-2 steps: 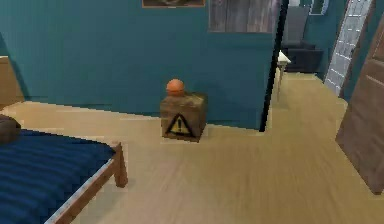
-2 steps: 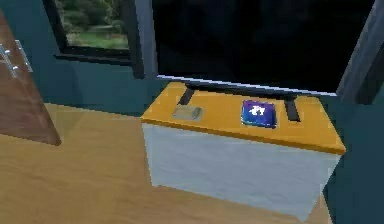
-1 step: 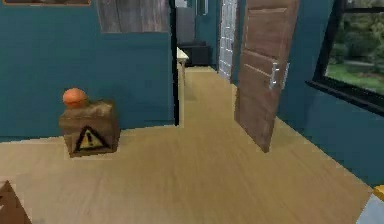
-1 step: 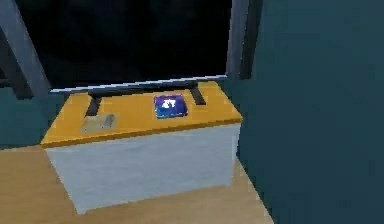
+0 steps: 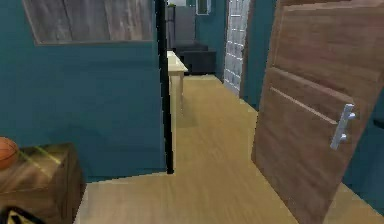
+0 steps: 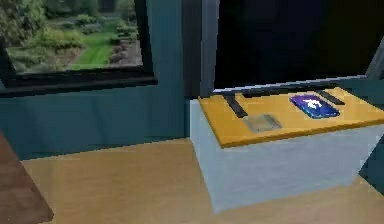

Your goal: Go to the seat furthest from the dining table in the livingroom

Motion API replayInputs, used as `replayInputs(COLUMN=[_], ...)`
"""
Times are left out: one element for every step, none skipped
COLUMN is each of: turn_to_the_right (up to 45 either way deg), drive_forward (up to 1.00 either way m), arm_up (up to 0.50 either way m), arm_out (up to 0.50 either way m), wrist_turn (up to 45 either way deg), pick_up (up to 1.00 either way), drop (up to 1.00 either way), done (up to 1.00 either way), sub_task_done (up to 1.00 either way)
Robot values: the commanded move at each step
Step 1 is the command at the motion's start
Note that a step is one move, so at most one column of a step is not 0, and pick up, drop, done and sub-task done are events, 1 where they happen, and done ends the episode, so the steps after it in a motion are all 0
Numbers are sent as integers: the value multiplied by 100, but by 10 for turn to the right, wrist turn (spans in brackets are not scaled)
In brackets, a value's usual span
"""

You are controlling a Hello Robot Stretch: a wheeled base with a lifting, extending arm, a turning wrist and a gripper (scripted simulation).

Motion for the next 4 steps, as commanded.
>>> replayInputs(turn_to_the_right=[0,30,0,30], drive_forward=[100,0,60,0], arm_up=[0,0,0,0], arm_out=[0,0,0,0], wrist_turn=[0,0,0,0], pick_up=[0,0,0,0], drop=[0,0,0,0], done=[0,0,0,0], sub_task_done=[0,0,0,0])
